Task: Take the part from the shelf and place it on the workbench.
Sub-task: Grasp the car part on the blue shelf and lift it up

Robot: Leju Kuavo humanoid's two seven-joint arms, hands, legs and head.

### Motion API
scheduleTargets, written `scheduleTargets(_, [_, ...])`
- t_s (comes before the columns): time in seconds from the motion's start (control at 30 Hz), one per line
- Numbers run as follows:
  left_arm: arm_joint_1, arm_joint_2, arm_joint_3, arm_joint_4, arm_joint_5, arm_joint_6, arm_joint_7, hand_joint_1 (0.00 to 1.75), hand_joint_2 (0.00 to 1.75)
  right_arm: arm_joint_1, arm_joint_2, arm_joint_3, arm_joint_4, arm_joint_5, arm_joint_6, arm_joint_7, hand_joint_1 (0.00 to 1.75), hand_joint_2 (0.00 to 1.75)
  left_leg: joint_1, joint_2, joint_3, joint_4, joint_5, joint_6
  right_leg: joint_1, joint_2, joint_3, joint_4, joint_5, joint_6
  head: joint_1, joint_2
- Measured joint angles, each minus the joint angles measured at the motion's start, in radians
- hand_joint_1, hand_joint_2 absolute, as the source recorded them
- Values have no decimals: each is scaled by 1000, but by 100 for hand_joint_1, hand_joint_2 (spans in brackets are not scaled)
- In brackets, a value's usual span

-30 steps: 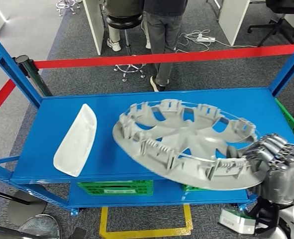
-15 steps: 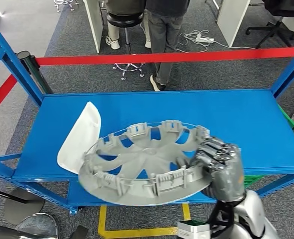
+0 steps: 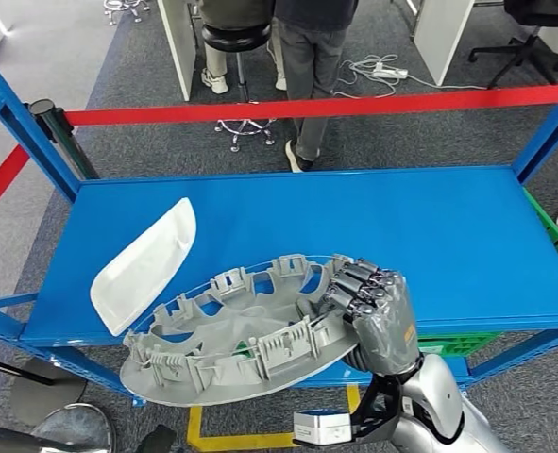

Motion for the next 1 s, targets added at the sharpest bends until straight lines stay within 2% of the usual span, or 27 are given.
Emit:
scheduleTargets(0.03, [0,0,0,0,1,1,0,0,175,0,1,1,1,1,-1,0,175,175,2,0,-15,36,-24,-6,-2,-1,2,-2,1,-5,-2,0])
scheduleTargets(0.1, [1,0,0,1,2,2,0,0,175,0,3,4,3,2,-2,1,175,175,8,1,-71,158,-86,-17,-2,-3,2,-2,0,-11,-6,0])
scheduleTargets(0.13, [2,0,0,1,2,2,0,0,175,0,3,5,4,2,-2,1,175,175,11,1,-99,216,-105,-20,-2,-3,2,-2,0,-11,-6,0])
scheduleTargets(0.17, [4,0,0,1,2,2,0,0,175,0,3,6,6,2,-3,1,175,175,13,1,-116,249,-108,-22,-1,-3,2,-2,0,-11,-6,0])
scheduleTargets(0.2, [5,0,0,2,2,2,0,0,175,0,3,7,7,2,-4,1,175,175,16,1,-115,245,-91,-23,-1,-3,3,-2,0,-11,-6,0])
scheduleTargets(0.23, [5,0,0,2,2,2,1,0,175,0,3,8,8,3,-5,1,175,175,17,1,-97,206,-60,-23,-2,-2,5,-2,0,-11,-6,0])
scheduleTargets(0.3, [4,0,0,2,2,6,1,0,175,0,4,9,9,8,-9,4,175,175,18,1,-36,80,5,-19,0,0,8,-1,-3,-7,-6,0])
scheduleTargets(0.33, [3,0,0,2,3,10,1,0,175,1,4,9,9,13,-13,7,175,175,18,1,-11,29,20,-15,2,1,7,0,-4,-3,-6,0])
scheduleTargets(0.4, [2,0,-1,2,5,18,1,0,175,5,5,8,9,27,-27,16,175,175,14,1,7,-13,19,-6,4,1,5,0,-3,9,-5,0])
scheduleTargets(0.47, [3,0,-2,2,7,27,2,0,175,13,5,3,8,45,-44,24,175,175,13,1,9,-22,22,5,0,0,3,0,-5,21,-4,0])
scheduleTargets(0.5, [3,-1,-4,2,8,31,2,0,175,19,5,-2,5,57,-55,28,175,175,14,1,11,-26,24,12,-1,-1,-4,14,-16,26,-3,0])
scheduleTargets(0.57, [3,-1,-9,2,13,37,2,0,175,34,5,-19,-4,87,-76,37,175,175,16,2,13,-31,28,22,-2,-1,-46,99,-67,31,1,0])
scheduleTargets(0.63, [5,-2,-12,2,20,42,2,0,175,56,5,-41,-20,126,-89,41,175,175,14,2,12,-31,28,27,-2,-1,-107,226,-124,34,3,0])
scheduleTargets(0.67, [7,-2,-13,2,23,44,2,0,175,70,5,-54,-30,146,-92,41,175,175,12,2,12,-31,27,28,-2,-1,-126,264,-133,34,3,0])
scheduleTargets(0.7, [10,-2,-14,3,26,46,2,0,175,82,5,-68,-43,162,-93,39,175,175,11,2,12,-30,27,29,-2,-1,-128,268,-124,34,3,0])
scheduleTargets(0.73, [12,-2,-15,3,29,47,2,0,175,93,6,-82,-57,177,-94,33,175,175,10,2,12,-30,27,29,-2,-2,-112,234,-98,32,3,0])
scheduleTargets(0.8, [14,-2,-15,3,35,51,2,0,175,108,12,-114,-89,206,-95,15,175,175,7,1,12,-26,25,26,-1,-3,-47,105,-37,28,4,0])
scheduleTargets(0.87, [16,-3,-15,3,41,53,1,0,175,124,26,-147,-124,234,-97,-9,175,175,3,0,7,-19,23,18,0,-3,0,18,-12,22,2,0])
scheduleTargets(0.97, [22,-3,-15,4,50,57,1,0,175,152,55,-195,-178,265,-97,-45,175,175,4,0,3,-14,22,5,1,0,7,4,-9,11,1,0])
scheduleTargets(1.0, [24,-3,-15,5,54,58,0,0,175,158,64,-207,-195,272,-97,-54,175,175,5,0,0,-5,11,-1,0,-1,7,2,-6,5,0,0])
